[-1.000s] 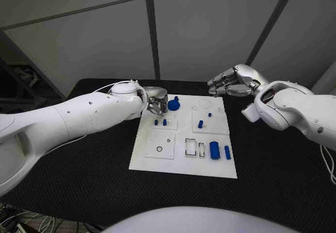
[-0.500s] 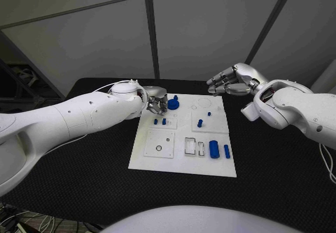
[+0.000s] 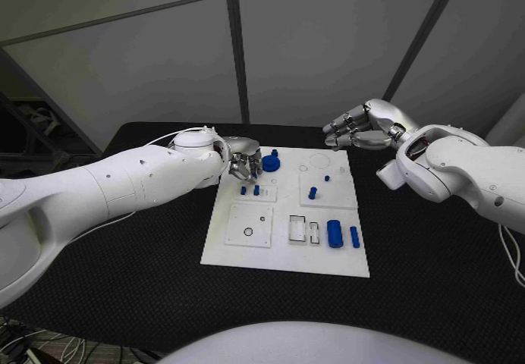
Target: Assemble the parts on the task board
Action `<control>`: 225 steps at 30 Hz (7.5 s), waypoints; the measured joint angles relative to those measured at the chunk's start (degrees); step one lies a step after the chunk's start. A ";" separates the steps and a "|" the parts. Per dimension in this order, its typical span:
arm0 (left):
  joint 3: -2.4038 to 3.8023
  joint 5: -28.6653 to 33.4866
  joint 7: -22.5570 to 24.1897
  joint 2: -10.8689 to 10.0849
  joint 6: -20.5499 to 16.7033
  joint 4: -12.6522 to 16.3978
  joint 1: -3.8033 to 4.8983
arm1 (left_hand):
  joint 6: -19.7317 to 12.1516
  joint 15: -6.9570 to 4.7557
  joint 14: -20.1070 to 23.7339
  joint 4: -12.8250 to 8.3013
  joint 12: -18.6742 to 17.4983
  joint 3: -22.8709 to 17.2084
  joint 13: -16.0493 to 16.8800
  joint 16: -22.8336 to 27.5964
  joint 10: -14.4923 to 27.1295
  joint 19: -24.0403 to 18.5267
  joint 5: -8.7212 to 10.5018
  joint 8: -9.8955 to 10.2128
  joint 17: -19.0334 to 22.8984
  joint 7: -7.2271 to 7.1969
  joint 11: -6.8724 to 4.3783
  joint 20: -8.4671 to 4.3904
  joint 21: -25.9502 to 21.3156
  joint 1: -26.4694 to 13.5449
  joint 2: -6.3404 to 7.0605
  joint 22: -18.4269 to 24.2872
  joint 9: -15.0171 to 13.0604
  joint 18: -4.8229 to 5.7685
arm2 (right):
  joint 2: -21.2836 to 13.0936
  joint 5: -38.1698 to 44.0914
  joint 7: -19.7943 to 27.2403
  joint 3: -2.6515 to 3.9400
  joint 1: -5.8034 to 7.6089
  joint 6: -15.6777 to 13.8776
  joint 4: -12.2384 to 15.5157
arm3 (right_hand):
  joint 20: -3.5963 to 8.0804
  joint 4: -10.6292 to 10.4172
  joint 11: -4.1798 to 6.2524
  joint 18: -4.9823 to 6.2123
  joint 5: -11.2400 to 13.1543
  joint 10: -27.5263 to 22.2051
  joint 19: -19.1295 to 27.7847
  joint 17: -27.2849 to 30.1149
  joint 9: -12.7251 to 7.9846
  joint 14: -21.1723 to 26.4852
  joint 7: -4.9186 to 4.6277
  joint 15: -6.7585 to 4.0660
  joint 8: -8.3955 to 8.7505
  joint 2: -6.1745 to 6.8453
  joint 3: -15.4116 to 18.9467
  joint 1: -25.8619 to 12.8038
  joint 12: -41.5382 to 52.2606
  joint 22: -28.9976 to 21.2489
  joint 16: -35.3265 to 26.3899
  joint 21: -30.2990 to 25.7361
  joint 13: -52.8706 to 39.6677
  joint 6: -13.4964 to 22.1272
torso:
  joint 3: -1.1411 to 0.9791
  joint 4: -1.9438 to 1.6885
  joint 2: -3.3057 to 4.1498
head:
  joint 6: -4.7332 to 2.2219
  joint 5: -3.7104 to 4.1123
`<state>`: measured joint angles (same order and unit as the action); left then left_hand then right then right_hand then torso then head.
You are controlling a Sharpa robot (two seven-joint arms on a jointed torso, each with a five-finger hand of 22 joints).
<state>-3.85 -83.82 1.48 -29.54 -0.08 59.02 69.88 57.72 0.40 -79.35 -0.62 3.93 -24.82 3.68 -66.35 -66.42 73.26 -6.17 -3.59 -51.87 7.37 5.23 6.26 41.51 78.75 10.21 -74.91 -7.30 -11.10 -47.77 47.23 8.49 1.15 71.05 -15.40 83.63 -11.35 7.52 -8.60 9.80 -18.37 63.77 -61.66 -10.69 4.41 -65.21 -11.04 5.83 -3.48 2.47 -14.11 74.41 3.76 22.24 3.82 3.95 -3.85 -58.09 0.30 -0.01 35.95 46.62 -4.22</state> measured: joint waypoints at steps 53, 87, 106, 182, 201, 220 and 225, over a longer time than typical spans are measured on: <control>4.86 45.42 12.69 -17.34 -8.65 15.87 -1.41 | 6.14 0.52 12.79 1.50 3.26 0.56 2.33 31.41 -3.31 -11.44 -0.01 -2.03 27.37 0.84 -0.57 0.38 -26.66 2.60 -2.02 9.11 -0.65 -0.01 | 2.03 40.83 -11.80 -0.50 -1.45 1.13 -4.51 | 7.06 -2.07 4.09 -2.72 6.20 3.38 -18.32 -21.46 0.82 -18.69 3.42 -6.66 -0.12 3.18 -4.60 2.14 -0.24 36.73 26.66 45.95 0.22 -4.81 | 0.07 0.17 0.03 | -1.94 6.20; 4.87 76.67 20.37 -19.85 -8.95 23.27 -2.36 | 5.23 1.44 9.21 1.25 1.77 2.07 0.35 43.09 -2.49 -9.79 -0.01 -0.66 31.87 1.74 0.24 1.02 -32.49 1.93 -2.69 16.08 -0.72 -0.02 | 9.17 49.65 -13.91 -1.24 -5.35 4.76 -11.03 | 5.63 -2.94 3.16 -5.08 5.22 0.92 -20.78 -39.15 0.13 -18.83 2.76 -5.92 -0.12 3.63 -5.46 3.78 -0.25 52.71 49.57 66.83 0.20 -2.76 | 0.04 -0.01 0.06 | -1.65 6.11; 4.87 77.39 20.27 -19.89 -8.55 23.23 -2.37 | 5.03 1.44 9.21 1.40 1.78 2.22 0.36 43.72 -2.29 -9.58 -0.01 -0.66 31.92 1.94 0.44 1.23 -32.73 1.75 -2.86 16.49 -0.71 -0.02 | 11.11 49.84 -13.40 -1.22 -5.84 5.50 -12.87 | 5.58 -2.98 3.60 -5.38 0.27 2.60 -22.00 -42.61 0.48 -18.83 2.76 -5.92 -0.50 2.95 -8.42 4.46 -0.24 52.69 54.32 71.02 0.07 -4.24 | 0.04 0.03 0.06 | -1.20 5.60; 4.87 79.67 19.16 -19.64 -6.77 22.25 -2.37 | 4.62 1.55 8.51 0.68 1.51 2.92 0.35 45.32 -2.09 -8.98 2.87 -0.71 31.89 1.94 0.64 1.43 -33.84 1.71 -2.91 17.87 -0.72 -0.03 | 5.99 49.37 -14.80 0.36 -6.13 -4.19 10.17 | 6.54 -2.30 5.42 -7.16 9.22 8.70 -22.31 -42.89 3.31 -18.74 4.44 -7.28 -1.12 1.30 -14.78 3.38 -0.10 52.67 58.21 78.76 -0.44 -8.66 | 0.19 -0.04 -0.07 | -0.76 1.86; 4.88 79.70 19.16 -18.14 -6.69 21.85 -2.29 | 4.62 1.55 8.51 0.69 1.51 3.24 0.35 45.60 -2.09 -8.98 2.87 -0.71 31.89 1.94 0.64 1.43 -34.27 1.52 -3.09 18.12 -0.72 -0.03 | 15.06 49.64 -13.85 -3.65 -7.28 -1.30 3.13 | 6.54 -2.15 5.20 -7.15 8.94 8.48 -22.31 -42.57 3.27 -18.73 4.52 -7.27 -0.90 1.46 -14.96 3.23 -0.11 52.67 58.20 78.76 -0.31 -8.57 | 0.12 0.04 0.05 | 0.90 -3.28; 4.89 79.72 19.13 -17.50 -6.57 21.48 -2.28 | 4.62 1.55 8.51 0.69 1.51 3.24 0.35 45.59 -2.09 -8.98 2.87 -0.49 31.89 1.94 0.64 1.43 -34.27 1.48 -3.14 18.19 -0.71 -0.03 | 17.81 51.31 -14.08 -4.06 -9.57 1.09 0.57 | 6.54 -2.30 5.22 -7.15 8.94 8.06 -22.31 -42.49 3.38 -18.73 4.40 -7.27 -0.65 1.46 -15.12 3.23 -0.11 52.70 58.20 78.76 -0.26 -8.27 | 0.08 0.07 0.06 | 1.91 -4.41; 4.89 79.72 19.07 -17.54 -6.49 21.35 -2.28 | 4.62 1.55 8.51 0.69 1.51 3.24 0.35 45.59 -2.09 -8.98 2.87 -0.49 31.89 1.94 0.63 1.43 -34.27 1.48 -3.14 18.19 -0.71 -0.03 | 17.83 51.52 -14.08 -4.06 -9.68 1.45 0.57 | 6.54 -2.30 5.22 -7.15 8.94 8.06 -22.31 -42.49 3.37 -18.73 4.41 -7.27 -0.64 1.47 -15.11 3.23 -0.11 52.70 58.20 78.76 -0.26 -8.26 | 0.10 0.10 0.05 | 2.11 -4.54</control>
<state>1.04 -4.10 20.55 -47.08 -6.57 80.38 67.60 62.34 1.95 -70.84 0.07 5.43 -21.58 4.03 -20.76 -68.51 64.28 -3.30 -4.08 -19.98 9.31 5.86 7.69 7.24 80.23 7.07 -56.73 -8.01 -11.13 -29.94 98.74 -5.59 -2.92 61.37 -13.95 84.20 -4.82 5.22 -3.38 2.65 -9.43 71.83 -83.97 -53.18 7.78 -83.94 -6.63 -1.44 -4.12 3.94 -29.22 77.64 3.65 74.94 62.02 82.71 -4.11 -66.35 0.40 0.10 36.00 48.73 -8.76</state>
